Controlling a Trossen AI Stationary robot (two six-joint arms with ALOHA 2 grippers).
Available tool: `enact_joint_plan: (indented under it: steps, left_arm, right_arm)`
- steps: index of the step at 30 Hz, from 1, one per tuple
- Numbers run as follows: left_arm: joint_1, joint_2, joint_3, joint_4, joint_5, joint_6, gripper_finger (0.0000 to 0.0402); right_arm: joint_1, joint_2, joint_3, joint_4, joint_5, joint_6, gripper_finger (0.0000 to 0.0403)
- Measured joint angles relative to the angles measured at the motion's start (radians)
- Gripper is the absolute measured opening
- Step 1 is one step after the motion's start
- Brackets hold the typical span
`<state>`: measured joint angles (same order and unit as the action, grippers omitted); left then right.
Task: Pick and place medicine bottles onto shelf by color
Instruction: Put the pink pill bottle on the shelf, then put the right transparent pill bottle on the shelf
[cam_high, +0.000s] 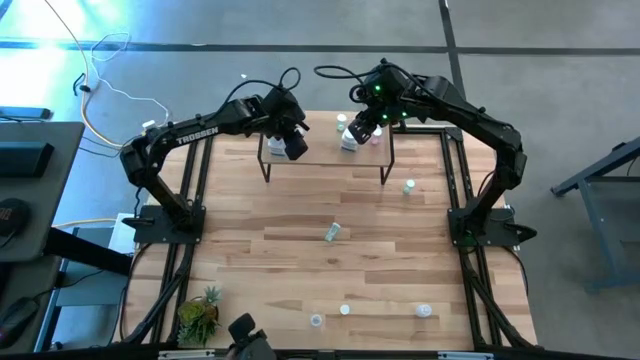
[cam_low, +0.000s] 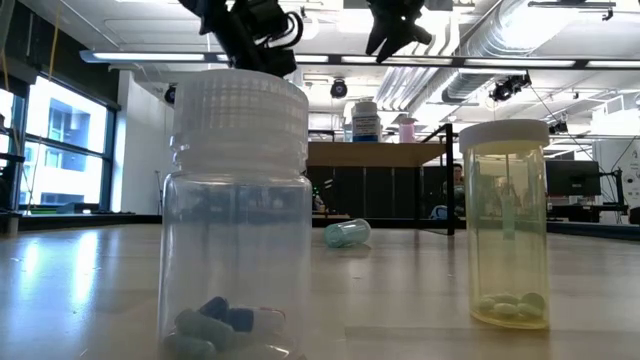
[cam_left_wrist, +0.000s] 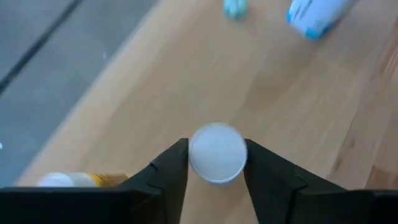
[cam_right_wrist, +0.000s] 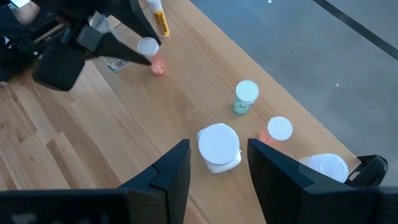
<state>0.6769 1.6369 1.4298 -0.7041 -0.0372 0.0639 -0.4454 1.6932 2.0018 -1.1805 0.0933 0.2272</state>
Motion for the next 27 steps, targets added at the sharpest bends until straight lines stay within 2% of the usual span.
enact_joint_plan:
  steps: [12,27]
  left_arm:
    - [0.000,0.001,-0.001,0.009,0.000,0.000,0.0225]
    - [0.002,-0.058,0.000,0.042,-0.001,-0.001,0.0232]
  right_arm:
    - [0.001,0.000,0.000,-0.001,0.000,0.003,0.0149]
    - [0.001,-0.001,0.000,-0.001,-0.004,0.000,0.0149]
